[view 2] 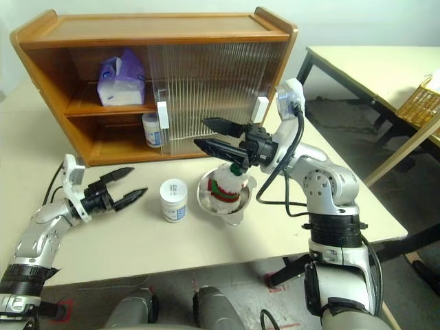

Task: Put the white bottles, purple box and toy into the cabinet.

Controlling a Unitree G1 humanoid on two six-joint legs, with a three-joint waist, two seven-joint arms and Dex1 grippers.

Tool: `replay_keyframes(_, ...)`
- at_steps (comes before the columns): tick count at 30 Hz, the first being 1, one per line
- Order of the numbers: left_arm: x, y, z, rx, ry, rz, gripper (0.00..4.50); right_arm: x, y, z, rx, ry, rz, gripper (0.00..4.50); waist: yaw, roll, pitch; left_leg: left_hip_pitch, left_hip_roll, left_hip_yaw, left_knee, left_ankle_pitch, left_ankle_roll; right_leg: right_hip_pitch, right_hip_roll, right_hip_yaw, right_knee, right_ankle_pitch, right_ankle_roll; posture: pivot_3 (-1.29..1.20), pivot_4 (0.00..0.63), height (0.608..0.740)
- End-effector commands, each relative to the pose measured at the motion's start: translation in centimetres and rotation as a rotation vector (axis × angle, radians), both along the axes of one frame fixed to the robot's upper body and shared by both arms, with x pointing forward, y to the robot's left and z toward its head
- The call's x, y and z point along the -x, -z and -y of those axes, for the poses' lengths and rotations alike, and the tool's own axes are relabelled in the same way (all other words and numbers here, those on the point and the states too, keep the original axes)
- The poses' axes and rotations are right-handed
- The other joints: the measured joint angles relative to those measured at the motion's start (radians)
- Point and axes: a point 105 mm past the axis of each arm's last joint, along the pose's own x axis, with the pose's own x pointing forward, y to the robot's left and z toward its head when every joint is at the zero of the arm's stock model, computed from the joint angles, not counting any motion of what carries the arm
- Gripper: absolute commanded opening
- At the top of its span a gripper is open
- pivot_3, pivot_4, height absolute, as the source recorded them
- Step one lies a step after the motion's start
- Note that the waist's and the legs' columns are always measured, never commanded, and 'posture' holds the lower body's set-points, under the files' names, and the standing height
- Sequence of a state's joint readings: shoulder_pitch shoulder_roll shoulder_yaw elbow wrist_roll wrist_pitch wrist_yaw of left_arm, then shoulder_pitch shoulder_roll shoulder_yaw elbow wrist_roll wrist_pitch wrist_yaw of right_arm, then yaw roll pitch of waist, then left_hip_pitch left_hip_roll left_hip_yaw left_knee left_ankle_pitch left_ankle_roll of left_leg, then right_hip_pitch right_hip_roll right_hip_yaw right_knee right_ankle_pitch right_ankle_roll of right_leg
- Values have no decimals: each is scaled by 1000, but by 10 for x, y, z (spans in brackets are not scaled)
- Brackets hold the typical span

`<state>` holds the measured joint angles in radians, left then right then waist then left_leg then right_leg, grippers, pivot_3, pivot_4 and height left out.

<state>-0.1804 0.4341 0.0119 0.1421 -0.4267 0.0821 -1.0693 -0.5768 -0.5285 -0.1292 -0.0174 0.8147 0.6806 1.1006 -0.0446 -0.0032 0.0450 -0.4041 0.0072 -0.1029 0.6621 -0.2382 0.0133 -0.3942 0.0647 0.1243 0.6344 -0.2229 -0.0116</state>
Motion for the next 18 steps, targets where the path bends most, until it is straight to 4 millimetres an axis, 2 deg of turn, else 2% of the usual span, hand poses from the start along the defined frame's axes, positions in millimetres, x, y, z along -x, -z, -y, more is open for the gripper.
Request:
replay_keyframes(1,15,6,11,-60,124,11,4491,0,-1,-2,7,-10,11,4500,1,1,0,0,0,0,0,0,0,-1,0,0,0,0,0,-74,40,740)
replay_keyframes(3,21,11,15,-82,176,7,4491,0,-2,-2,7,-10,13,4500,1,1,-1,0,2,0,-1,0,0,-1,2,0,0,0,0,-74,40,740)
replay_keyframes(8,23,14,17,-77,202,-10,4491,1,-2,-1,8,-7,15,4500,0,2,-1,0,3,0,-1,0,1,0,4,0,0,0,1,-79,40,740)
replay_keyframes(18,16,21,27,-76,204,-12,4491,2,-3,3,13,7,19,4500,-6,3,-2,1,4,0,0,2,3,0,4,1,0,1,4,-117,35,740)
